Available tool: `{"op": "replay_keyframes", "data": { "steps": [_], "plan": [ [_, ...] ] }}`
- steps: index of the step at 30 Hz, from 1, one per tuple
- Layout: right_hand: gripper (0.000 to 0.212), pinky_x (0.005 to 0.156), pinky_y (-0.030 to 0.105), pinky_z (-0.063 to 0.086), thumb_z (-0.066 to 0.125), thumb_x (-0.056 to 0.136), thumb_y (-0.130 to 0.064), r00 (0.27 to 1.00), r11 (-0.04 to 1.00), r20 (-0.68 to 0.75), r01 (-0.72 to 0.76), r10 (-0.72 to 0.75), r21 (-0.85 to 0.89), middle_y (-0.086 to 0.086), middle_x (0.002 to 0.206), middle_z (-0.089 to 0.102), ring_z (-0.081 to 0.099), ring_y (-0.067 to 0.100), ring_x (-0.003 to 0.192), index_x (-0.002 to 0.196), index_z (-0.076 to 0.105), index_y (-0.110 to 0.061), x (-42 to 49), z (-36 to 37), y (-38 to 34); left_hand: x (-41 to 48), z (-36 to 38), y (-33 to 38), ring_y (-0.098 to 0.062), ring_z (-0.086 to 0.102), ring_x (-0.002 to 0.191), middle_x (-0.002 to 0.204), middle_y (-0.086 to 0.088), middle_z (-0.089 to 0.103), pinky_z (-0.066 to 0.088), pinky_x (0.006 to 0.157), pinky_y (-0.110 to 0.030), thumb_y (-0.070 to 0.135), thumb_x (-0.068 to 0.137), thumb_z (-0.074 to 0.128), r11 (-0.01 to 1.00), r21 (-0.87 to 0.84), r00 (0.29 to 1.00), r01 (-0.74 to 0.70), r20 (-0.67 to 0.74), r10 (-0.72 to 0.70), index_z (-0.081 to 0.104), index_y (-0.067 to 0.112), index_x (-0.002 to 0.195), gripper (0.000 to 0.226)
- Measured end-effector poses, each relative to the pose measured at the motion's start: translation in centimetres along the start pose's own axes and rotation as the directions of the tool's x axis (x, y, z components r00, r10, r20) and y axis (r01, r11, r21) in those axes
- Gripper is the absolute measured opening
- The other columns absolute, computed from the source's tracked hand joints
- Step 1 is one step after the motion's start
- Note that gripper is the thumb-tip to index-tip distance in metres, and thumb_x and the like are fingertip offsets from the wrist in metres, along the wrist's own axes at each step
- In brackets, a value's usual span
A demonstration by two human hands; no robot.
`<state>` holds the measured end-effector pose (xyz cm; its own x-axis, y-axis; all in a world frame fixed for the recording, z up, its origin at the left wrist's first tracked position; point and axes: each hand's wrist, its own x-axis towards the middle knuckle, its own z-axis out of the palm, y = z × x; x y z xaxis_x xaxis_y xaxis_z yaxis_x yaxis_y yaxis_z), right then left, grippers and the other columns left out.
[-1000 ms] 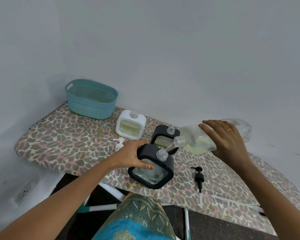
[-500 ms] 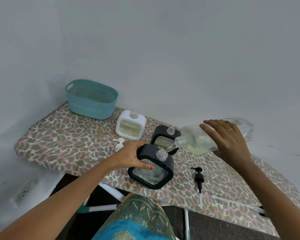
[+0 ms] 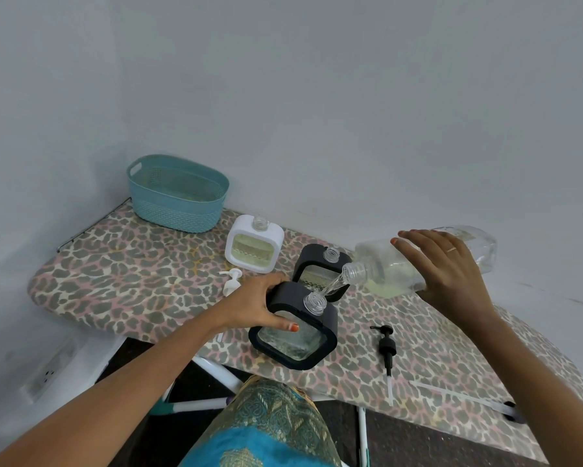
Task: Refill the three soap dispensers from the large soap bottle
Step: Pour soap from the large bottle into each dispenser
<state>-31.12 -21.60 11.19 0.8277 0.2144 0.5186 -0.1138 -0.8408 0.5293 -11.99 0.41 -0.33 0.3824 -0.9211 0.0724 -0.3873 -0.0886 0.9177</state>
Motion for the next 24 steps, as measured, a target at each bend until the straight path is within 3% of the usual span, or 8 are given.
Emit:
{"op": "replay_keyframes", "data": {
  "steps": [5, 10, 20, 24],
  "plan": [
    [0.084, 0.085, 0.036, 0.036, 0.086, 0.042, 0.004, 1.000, 1.000, -0.002, -0.001, 0.001, -0.002, 0.017, 0.106, 0.067, 0.065, 0.033, 0.095, 0.115, 0.048, -0.010, 0.05, -0.02, 0.14, 0.07, 0.08, 0.17, -0.015, 0.064, 0.098, 0.105, -0.007, 0.066, 0.052, 0.091, -0.037, 0.021, 0.061, 0.085, 1.000, -0.011, 1.000, -0.006, -0.003, 0.006, 0.058, 0.009, 0.109, 0.057],
    [0.084, 0.085, 0.037, 0.036, 0.087, 0.042, 0.001, 1.000, 1.000, 0.001, -0.004, 0.004, 0.008, 0.017, 0.106, 0.067, 0.065, 0.033, 0.095, 0.115, 0.048, -0.009, 0.11, -0.12, 0.20, 0.05, 0.03, -0.12, -0.013, 0.064, 0.098, 0.105, -0.004, 0.066, 0.052, 0.090, -0.038, 0.042, 0.053, 0.083, 1.000, -0.003, 1.000, -0.005, 0.002, 0.005, 0.059, 0.013, 0.109, 0.068],
    [0.082, 0.084, 0.038, 0.037, 0.084, 0.043, 0.005, 1.000, 1.000, -0.008, 0.007, -0.007, 0.000, 0.018, 0.105, 0.067, 0.066, 0.033, 0.094, 0.115, 0.047, -0.009, 0.21, -0.31, 0.17, 0.16, 0.16, -0.10, -0.015, 0.064, 0.096, 0.103, -0.005, 0.066, 0.052, 0.090, -0.039, 0.028, 0.058, 0.086, 1.000, 0.005, 1.000, -0.008, 0.000, 0.008, 0.059, 0.011, 0.107, 0.058],
    [0.083, 0.084, 0.039, 0.041, 0.086, 0.043, 0.003, 1.000, 1.000, -0.008, 0.006, -0.006, -0.006, 0.017, 0.105, 0.068, 0.066, 0.033, 0.095, 0.115, 0.048, -0.010, 0.21, -0.36, 0.18, 0.00, 0.22, 0.01, -0.018, 0.064, 0.095, 0.101, -0.008, 0.066, 0.053, 0.087, -0.039, 0.048, 0.048, 0.080, 1.000, -0.001, 1.000, -0.022, -0.003, 0.022, 0.059, 0.010, 0.105, 0.072]
  ]
}}
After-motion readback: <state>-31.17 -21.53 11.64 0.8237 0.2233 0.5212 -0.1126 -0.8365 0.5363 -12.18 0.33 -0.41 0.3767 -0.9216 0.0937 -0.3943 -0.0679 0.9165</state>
